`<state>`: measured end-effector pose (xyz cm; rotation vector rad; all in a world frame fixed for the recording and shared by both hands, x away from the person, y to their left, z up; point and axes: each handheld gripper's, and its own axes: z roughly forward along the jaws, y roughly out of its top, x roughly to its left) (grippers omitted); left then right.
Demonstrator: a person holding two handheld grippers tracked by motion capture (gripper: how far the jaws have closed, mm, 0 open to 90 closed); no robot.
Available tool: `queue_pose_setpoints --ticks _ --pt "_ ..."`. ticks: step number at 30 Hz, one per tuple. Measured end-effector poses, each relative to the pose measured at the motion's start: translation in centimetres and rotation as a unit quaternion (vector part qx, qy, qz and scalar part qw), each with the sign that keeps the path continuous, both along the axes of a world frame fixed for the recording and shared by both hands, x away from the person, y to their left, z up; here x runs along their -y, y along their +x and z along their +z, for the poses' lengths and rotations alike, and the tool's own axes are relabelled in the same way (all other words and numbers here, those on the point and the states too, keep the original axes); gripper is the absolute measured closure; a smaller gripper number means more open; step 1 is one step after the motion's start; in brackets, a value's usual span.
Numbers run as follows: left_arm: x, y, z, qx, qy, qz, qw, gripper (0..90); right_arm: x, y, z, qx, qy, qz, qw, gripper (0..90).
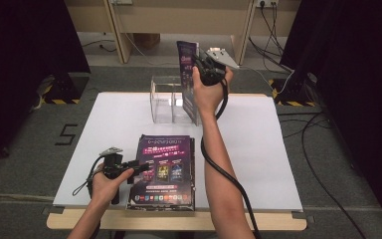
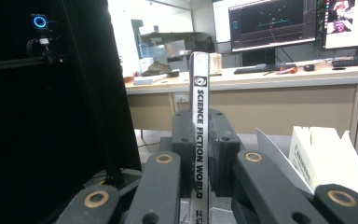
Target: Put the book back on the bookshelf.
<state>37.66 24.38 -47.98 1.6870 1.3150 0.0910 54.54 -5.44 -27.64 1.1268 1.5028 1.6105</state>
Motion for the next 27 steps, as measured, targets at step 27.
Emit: queue_pose_setpoints --ticks 27 --pt "0.0 0.0 -0.1 -0.002 0.000 -0.002 1.0000 40.3 -0.6 1.2 -0.4 0.000 -0.007 -0.013 0.9999 83.6"
